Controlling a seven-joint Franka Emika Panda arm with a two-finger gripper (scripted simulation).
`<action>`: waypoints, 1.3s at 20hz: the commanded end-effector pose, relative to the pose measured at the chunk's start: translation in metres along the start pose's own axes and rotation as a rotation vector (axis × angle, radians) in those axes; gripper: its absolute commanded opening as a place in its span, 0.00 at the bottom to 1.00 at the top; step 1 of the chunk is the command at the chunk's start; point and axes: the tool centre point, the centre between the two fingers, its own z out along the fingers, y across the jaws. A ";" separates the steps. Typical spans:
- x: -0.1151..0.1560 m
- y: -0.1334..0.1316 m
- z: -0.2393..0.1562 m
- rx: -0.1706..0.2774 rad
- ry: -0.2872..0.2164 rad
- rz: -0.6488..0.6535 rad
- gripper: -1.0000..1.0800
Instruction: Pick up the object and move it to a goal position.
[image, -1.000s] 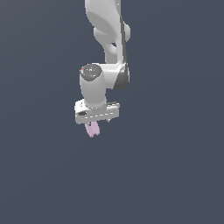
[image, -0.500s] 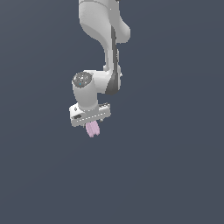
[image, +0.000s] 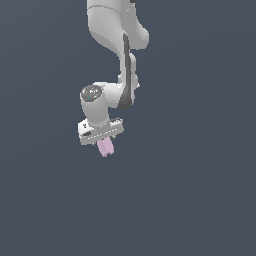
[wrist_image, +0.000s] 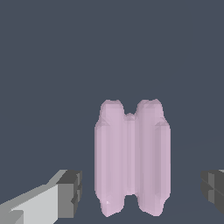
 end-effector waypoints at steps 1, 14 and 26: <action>0.000 0.000 0.000 0.000 0.000 -0.001 0.96; -0.001 -0.001 0.046 0.000 0.001 -0.004 0.96; 0.000 0.000 0.051 0.000 0.001 -0.004 0.00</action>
